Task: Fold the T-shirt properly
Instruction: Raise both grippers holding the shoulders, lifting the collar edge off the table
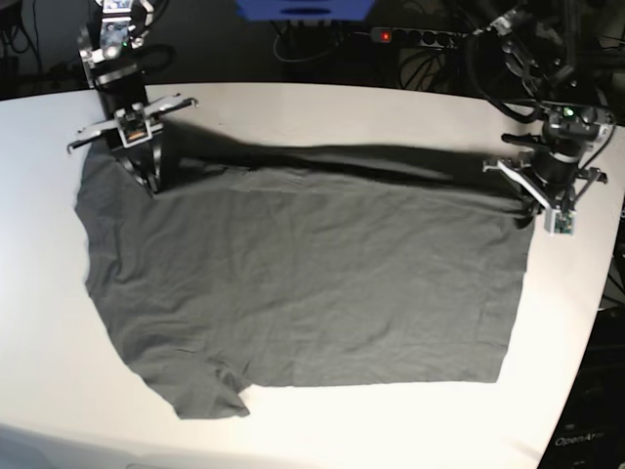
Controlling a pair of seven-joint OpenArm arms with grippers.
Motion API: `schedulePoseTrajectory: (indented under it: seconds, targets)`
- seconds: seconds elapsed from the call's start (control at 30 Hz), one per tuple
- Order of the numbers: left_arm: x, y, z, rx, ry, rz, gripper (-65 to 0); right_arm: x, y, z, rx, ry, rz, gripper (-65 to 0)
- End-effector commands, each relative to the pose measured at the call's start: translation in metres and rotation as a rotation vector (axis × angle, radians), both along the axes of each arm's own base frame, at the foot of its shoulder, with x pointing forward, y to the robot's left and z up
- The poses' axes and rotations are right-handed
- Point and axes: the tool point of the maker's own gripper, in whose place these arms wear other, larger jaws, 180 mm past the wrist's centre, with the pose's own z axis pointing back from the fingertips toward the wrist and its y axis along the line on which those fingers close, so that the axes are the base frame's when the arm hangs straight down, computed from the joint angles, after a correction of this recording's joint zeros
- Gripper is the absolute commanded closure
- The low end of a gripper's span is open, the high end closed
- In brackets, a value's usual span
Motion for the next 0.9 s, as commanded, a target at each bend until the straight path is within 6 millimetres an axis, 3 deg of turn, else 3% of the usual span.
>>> schedulePoseTrajectory:
  seconds: [0.0, 0.5, 0.87]
  targets:
    - [0.007, 0.004, 0.011, 0.023, -0.035, 0.003, -2.8, 0.008, 0.000, 0.015, 0.019, -0.057, 0.010, -0.4]
    - [0.021, 0.019, 0.029, 0.076, -0.075, -0.003, -2.7, 0.037, 0.008, 0.009, -0.073, -0.003, 0.067, -0.4]
    - [0.019, 0.028, 0.018, 0.076, -0.041, -0.006, -2.7, 0.057, 0.003, 0.008, -0.177, 0.017, 0.065, -0.4]
